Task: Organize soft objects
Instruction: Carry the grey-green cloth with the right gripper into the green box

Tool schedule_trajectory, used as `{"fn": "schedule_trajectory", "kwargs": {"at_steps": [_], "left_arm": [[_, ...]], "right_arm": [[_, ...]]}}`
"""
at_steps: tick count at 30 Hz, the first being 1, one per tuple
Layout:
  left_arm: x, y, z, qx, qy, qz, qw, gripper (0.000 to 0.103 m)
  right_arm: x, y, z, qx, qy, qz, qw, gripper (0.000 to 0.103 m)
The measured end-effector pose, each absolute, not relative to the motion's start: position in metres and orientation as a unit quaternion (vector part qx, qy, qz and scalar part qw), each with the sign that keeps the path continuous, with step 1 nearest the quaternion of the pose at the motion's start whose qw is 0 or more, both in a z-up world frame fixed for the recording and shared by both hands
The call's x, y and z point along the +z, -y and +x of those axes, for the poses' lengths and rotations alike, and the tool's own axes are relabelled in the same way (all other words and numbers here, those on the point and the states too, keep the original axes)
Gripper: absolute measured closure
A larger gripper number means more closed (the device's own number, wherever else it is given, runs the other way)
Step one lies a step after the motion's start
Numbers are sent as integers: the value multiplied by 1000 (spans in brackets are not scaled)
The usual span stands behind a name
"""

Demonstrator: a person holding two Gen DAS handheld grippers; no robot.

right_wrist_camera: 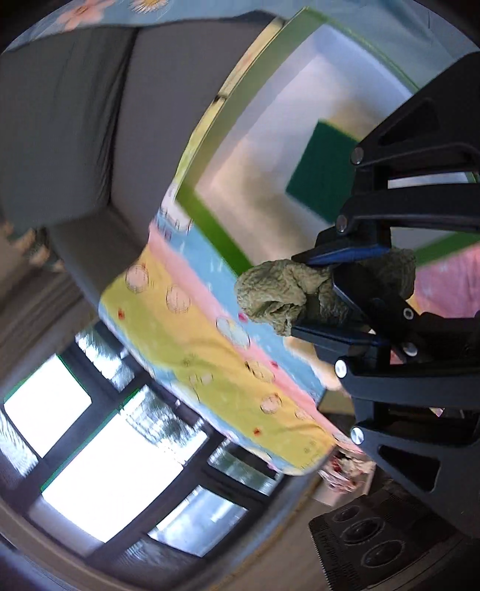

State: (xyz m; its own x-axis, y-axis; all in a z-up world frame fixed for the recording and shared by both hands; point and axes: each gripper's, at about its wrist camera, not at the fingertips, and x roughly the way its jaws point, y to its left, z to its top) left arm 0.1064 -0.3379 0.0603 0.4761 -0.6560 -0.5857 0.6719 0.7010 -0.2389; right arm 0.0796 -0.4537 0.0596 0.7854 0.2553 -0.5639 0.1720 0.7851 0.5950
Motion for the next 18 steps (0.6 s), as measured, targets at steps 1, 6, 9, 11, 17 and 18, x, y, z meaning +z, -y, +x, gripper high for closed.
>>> {"fn": "schedule_trajectory", "kwargs": {"at_steps": [1,6,9,11,17,18], "left_arm": [[56,342,108,-393,-341,9,854,70],[34,361,114,-418,-375,-11,827,70],[26,371,113,-421,-384,-8,822,70],[22,377,111,-422,-390,-4,819,70],[9,384,112,-416,-415,2,809,70],[9,384,113,-415,-416,2,809,70]], "right_arm": [[54,461,79,15,-330,338,881,74],[41,480,72,-24,-343,354,870,76],[32,488,70,-43,-353,361,862,78],[28,492,68,-56,-358,362,859,79],[19,501,65,-75,-369,365,852,82],[18,503,65,-80,-370,365,851,82]]}}
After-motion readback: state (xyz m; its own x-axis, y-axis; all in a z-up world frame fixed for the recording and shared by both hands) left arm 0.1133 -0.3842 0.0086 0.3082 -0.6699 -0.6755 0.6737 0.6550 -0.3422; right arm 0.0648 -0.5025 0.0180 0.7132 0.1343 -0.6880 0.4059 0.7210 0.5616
